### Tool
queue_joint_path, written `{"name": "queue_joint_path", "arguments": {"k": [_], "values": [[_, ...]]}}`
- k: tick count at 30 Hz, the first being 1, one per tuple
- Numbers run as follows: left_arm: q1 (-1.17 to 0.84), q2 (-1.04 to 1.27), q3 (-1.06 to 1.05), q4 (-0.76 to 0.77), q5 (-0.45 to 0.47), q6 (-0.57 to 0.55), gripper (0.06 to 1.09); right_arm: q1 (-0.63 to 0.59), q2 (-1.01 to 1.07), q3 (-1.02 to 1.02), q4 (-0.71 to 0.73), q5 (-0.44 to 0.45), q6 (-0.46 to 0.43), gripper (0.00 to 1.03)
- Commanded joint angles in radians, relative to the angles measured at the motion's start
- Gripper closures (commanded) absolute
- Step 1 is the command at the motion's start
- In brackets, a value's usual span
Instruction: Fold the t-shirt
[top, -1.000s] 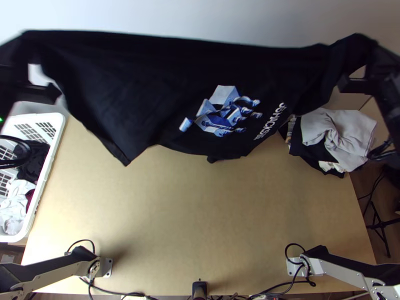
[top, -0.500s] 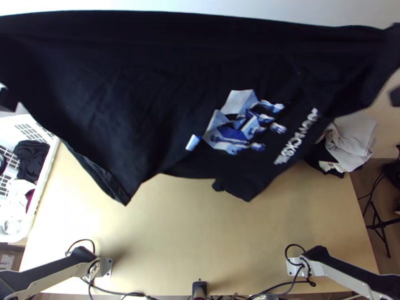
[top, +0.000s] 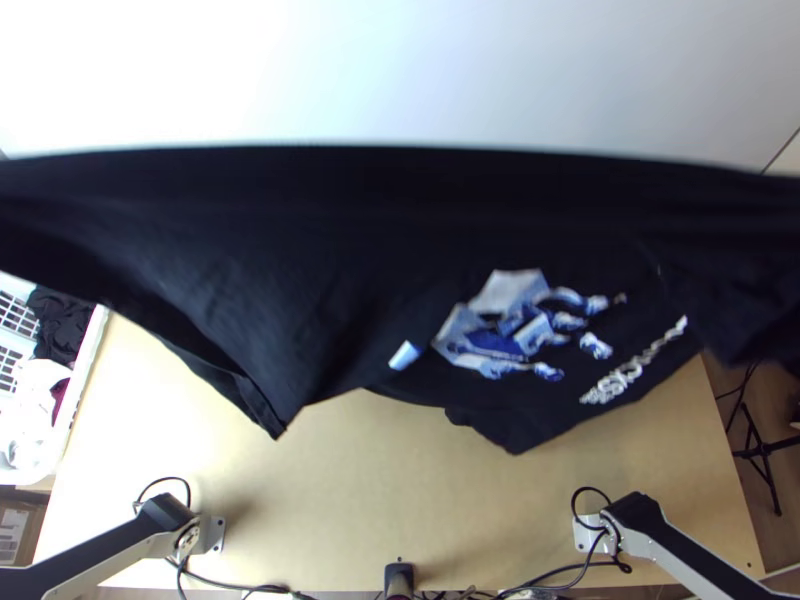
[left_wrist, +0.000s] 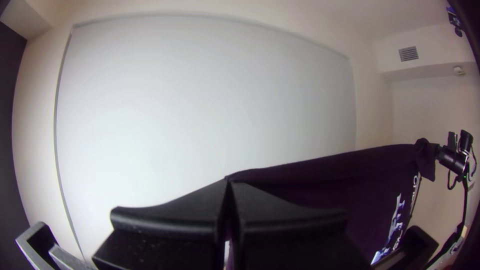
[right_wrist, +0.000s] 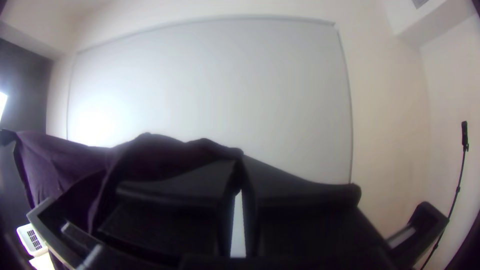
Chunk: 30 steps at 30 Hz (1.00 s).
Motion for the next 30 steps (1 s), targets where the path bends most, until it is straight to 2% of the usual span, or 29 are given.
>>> {"name": "queue_joint_path", "arguments": {"k": [1, 7, 11, 17, 22, 25, 30], "values": [[-0.008, -0.035, -0.027, -0.173, 0.083, -0.101, 1.05, -0.015, -0.066, -0.093, -0.094, 0.0, 0.085, 1.0], [-0.01, -0.065, -0.238, -0.192, 0.142, -0.163, 1.05, -0.011, -0.076, -0.278, -0.04, -0.008, 0.157, 1.0], [-0.004, -0.117, -0.487, -0.034, 0.14, -0.167, 1.05, -0.004, -0.066, -0.441, 0.043, -0.012, 0.219, 1.0], [0.027, -0.111, -0.738, 0.212, 0.14, -0.167, 1.05, -0.012, 0.013, -0.586, 0.193, -0.038, 0.233, 1.0], [0.108, -0.052, -0.884, 0.37, 0.149, -0.167, 1.05, -0.054, 0.136, -0.62, 0.301, -0.083, 0.233, 1.0], [0.159, -0.016, -0.956, 0.463, 0.189, -0.167, 1.05, -0.09, 0.208, -0.643, 0.362, -0.113, 0.233, 1.0], [0.254, 0.085, -1.042, 0.595, 0.223, -0.187, 1.05, -0.146, 0.356, -0.651, 0.457, -0.155, 0.279, 1.0]]}}
